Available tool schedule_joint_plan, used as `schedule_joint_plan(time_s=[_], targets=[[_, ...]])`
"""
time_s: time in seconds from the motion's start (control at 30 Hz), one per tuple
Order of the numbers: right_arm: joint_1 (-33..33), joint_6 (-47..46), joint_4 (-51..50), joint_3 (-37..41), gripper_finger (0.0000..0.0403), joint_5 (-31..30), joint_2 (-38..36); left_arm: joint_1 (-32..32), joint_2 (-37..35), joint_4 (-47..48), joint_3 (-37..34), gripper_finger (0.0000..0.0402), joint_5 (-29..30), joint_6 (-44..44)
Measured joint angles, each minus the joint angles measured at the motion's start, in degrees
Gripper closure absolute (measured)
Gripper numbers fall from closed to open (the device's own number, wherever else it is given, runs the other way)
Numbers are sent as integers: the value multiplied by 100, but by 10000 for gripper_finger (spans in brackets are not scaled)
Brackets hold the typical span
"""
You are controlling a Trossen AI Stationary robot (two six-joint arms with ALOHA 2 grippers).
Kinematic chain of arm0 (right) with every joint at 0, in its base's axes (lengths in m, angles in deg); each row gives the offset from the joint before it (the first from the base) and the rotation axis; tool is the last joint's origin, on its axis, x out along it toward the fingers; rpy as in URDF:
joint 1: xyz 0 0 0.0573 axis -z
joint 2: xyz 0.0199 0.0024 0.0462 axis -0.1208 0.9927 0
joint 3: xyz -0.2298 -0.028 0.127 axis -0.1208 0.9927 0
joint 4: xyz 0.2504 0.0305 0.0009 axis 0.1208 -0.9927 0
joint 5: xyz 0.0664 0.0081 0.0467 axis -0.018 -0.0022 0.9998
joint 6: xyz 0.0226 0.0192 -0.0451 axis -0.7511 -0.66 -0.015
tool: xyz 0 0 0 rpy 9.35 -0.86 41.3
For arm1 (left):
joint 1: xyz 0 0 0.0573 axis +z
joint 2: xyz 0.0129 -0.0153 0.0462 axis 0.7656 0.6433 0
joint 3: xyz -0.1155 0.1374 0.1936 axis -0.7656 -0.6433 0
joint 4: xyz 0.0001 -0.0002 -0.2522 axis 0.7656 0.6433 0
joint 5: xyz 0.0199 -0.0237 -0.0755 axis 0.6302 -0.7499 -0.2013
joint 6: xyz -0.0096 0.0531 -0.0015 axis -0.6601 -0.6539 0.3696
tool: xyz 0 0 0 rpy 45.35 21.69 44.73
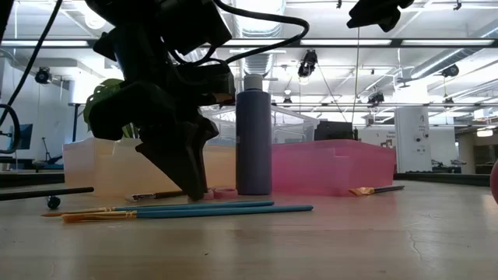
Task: Pick & Place Paint Supplies
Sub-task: Put the pink scissors into the pink bin
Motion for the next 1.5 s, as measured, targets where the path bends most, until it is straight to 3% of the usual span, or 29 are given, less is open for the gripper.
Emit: schedule_joint_plan(time_s=[0.2,0.67,0.83,1.13,1.5], targets=[[0,-97,0,-1,245,1,0,0,-6,-17,0,393,-3,-1],[0,-152,0,0,245,3,0,-17,0,282,297,398,152,-447],[0,-241,0,0,245,3,0,-95,0,275,297,393,14,-453],[-2,-259,-6,-1,245,10,0,-333,0,215,299,343,-192,-584],[-2,-258,-15,-1,245,21,0,-377,-2,243,343,337,71,-600]])
